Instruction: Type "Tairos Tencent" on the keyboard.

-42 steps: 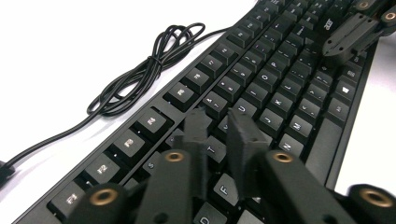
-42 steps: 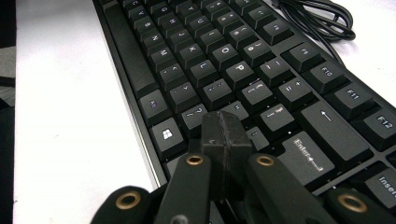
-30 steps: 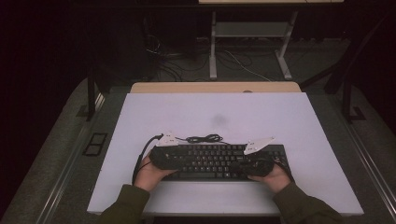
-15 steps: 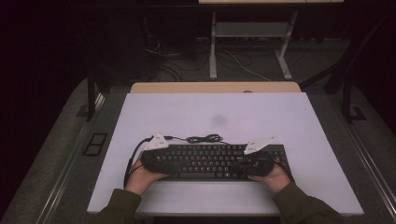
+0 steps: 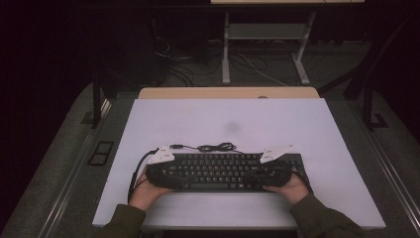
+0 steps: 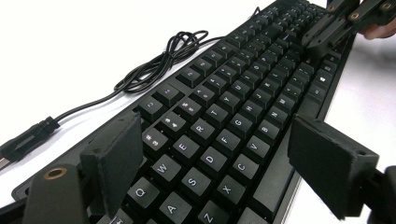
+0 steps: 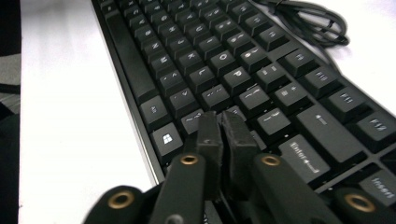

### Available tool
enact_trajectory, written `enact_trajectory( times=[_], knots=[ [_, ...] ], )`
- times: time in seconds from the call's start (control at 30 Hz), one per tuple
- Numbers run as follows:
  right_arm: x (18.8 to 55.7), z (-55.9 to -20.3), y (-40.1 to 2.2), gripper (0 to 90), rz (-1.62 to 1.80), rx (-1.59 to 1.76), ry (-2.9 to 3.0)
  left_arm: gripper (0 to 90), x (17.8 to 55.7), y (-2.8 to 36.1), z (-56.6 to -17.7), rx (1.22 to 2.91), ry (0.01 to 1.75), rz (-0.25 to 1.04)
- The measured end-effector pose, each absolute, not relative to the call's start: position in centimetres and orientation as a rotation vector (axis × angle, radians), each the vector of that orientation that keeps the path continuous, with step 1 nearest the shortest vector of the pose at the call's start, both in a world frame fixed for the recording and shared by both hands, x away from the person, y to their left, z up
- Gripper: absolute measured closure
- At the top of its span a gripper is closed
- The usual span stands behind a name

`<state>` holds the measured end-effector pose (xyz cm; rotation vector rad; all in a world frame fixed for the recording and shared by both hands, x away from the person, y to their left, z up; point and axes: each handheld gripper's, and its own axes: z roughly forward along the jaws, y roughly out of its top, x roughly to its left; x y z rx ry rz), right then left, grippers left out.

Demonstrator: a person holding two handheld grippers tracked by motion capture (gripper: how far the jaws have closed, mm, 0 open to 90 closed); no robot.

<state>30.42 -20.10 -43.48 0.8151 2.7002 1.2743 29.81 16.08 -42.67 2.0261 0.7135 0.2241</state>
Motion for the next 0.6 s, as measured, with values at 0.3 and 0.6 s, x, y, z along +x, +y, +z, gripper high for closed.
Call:
enact_trajectory(
  times=[0.3, 0.6],
  knots=[
    [30.7, -42.8, -20.2, 71.0, 1.352, 0.843, 2.652, 20.3, 29.8, 16.1, -42.8, 2.028, 0.713, 0.221],
    [31.6, -42.1, -19.9, 48.4, 1.436, 0.878, 2.564, 30.1, 29.8, 16.1, -42.8, 2.035, 0.703, 0.226]
  ],
)
